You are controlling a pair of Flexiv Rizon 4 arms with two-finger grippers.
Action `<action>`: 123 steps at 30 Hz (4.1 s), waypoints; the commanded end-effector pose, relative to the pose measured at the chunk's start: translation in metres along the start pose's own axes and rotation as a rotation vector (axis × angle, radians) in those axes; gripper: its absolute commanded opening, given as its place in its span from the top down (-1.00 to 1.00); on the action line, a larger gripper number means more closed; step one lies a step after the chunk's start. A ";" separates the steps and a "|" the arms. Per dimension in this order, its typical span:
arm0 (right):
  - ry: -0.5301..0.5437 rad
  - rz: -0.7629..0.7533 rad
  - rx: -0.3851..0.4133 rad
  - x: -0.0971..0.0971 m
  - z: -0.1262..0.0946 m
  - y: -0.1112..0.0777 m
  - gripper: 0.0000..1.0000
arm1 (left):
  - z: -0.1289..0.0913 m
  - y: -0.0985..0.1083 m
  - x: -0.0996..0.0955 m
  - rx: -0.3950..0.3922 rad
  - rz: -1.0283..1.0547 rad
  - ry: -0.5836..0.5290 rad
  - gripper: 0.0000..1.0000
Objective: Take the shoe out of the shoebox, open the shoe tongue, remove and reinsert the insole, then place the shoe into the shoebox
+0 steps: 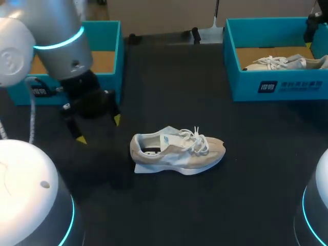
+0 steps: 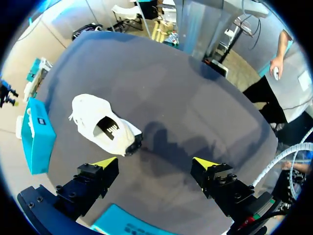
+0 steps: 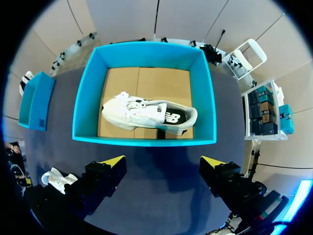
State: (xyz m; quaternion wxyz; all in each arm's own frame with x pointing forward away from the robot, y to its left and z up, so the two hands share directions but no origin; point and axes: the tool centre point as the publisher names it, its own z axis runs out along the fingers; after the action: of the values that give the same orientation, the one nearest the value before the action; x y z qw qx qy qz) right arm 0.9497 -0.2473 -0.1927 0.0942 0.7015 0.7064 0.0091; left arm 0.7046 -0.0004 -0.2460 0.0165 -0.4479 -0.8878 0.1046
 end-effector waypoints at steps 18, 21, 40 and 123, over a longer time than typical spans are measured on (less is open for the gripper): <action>-0.001 0.000 0.000 0.000 0.000 0.000 -1.00 | 0.005 0.036 0.069 0.201 -0.231 -0.473 -1.00; -0.001 0.000 0.000 0.000 0.000 0.000 -1.00 | 0.005 0.037 0.070 0.209 -0.218 -0.453 -1.00; -0.001 0.000 0.000 0.000 0.000 0.000 -1.00 | 0.009 0.066 0.074 0.385 -0.411 -0.570 -1.00; -0.001 0.000 0.000 0.000 0.000 0.000 -1.00 | 0.118 0.075 0.029 0.795 -0.698 -0.612 -1.00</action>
State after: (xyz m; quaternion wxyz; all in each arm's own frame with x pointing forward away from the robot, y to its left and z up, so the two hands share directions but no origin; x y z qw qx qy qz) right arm 0.9497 -0.2473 -0.1927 0.0942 0.7015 0.7064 0.0092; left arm 0.7234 0.0569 -0.3677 -0.0431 -0.0361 -0.8402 0.5393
